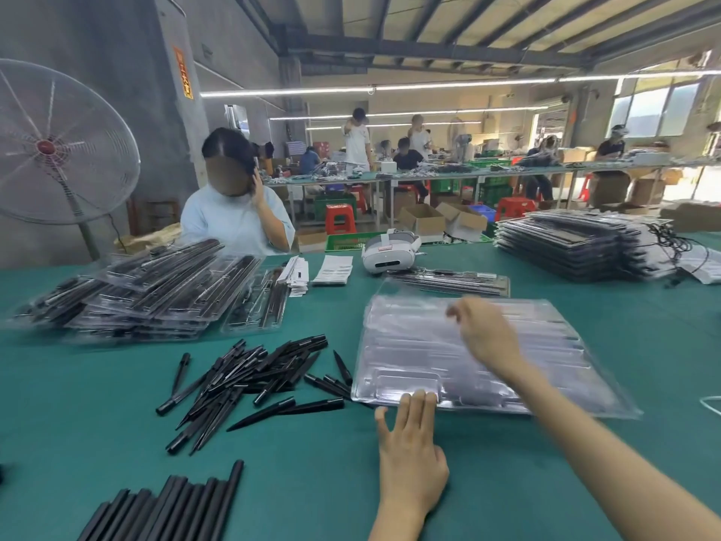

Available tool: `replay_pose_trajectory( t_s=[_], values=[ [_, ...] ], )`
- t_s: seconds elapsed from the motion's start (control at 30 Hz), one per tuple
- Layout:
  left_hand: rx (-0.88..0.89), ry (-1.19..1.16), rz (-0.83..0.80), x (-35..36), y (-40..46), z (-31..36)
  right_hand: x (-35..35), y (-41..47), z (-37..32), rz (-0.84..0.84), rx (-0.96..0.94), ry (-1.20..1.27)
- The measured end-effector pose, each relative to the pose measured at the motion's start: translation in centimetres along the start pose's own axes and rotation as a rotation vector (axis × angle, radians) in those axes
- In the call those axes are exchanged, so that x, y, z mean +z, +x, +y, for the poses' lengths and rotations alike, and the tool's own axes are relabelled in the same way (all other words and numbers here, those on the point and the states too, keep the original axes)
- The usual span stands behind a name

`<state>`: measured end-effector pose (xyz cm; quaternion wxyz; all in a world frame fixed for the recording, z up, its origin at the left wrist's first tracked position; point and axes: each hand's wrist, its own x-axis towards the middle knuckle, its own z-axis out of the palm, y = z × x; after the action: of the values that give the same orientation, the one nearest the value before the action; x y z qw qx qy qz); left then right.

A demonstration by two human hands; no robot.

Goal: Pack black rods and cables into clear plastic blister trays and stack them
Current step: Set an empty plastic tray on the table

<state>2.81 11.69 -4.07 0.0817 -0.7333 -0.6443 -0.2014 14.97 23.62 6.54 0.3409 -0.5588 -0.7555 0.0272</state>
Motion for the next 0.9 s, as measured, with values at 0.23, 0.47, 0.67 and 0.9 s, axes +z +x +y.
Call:
replay_pose_trajectory(
  t_s=[0.23,0.47,0.67,0.9],
  values=[
    [0.054,0.013,0.080,0.3,0.2,0.3,-1.4,-0.5,0.1,-0.241,-0.193,-0.232],
    [0.101,0.224,0.097,-1.1,4.3,0.1,1.2,-3.6,1.3,-0.389,-0.379,-0.328],
    [0.140,0.261,-0.008,-1.1,4.8,-0.2,0.6,-4.1,2.8,-0.493,-0.457,-0.492],
    [0.197,0.210,-0.205,-1.5,5.8,0.0,-5.8,3.7,2.3,-0.036,-0.111,-0.502]
  ],
)
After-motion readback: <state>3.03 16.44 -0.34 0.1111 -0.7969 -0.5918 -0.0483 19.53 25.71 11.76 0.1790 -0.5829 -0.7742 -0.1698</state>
